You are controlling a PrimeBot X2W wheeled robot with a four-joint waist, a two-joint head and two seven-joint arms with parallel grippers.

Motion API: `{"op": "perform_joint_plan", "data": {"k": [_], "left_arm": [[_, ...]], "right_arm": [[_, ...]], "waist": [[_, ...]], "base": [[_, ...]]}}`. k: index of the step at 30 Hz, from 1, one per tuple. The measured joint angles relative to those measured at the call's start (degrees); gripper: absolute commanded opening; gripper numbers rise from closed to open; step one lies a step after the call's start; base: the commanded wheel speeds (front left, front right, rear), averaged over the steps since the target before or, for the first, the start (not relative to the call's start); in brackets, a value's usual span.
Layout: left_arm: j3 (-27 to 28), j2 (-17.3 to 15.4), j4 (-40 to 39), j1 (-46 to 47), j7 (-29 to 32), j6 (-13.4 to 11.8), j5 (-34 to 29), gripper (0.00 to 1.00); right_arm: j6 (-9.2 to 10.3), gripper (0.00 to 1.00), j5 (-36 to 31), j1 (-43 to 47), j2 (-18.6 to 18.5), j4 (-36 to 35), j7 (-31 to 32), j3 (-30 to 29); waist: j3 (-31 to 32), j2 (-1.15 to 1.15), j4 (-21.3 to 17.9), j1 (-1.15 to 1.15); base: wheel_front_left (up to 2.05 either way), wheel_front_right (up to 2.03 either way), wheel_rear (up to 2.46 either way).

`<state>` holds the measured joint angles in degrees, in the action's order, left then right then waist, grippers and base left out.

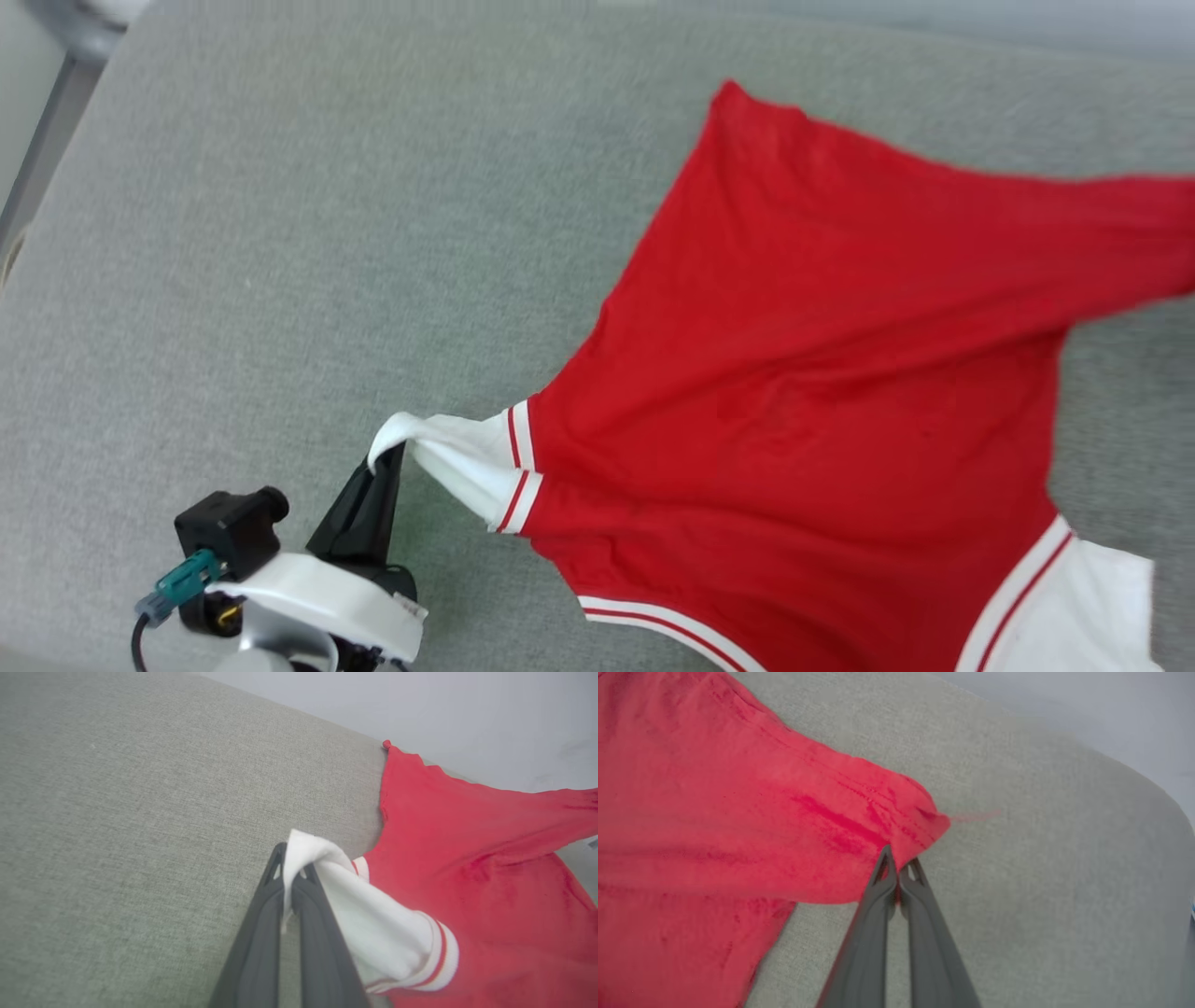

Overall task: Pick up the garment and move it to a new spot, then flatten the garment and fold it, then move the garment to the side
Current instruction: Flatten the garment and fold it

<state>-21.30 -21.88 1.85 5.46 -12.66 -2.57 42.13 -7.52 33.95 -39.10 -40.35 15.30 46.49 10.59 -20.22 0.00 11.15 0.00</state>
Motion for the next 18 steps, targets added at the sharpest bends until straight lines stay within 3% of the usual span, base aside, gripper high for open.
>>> {"op": "perform_joint_plan", "data": {"k": [10,18], "left_arm": [[1.22,-2.43,-1.98,-4.88,1.57,-2.09,0.99,0.0],[1.42,-2.96,-3.04,-6.89,1.9,-3.08,1.37,0.0]], "right_arm": [[0.0,0.0,4.43,22.14,-3.11,-8.08,-0.79,-5.24],[0.0,0.0,5.87,40.24,-1.13,-13.83,2.02,-11.44]], "waist": [[6.68,0.0,-4.24,0.0],[9.0,0.0,-6.77,0.0]], "base": [[0.0,0.0,0.0],[0.0,0.0,0.0]]}}
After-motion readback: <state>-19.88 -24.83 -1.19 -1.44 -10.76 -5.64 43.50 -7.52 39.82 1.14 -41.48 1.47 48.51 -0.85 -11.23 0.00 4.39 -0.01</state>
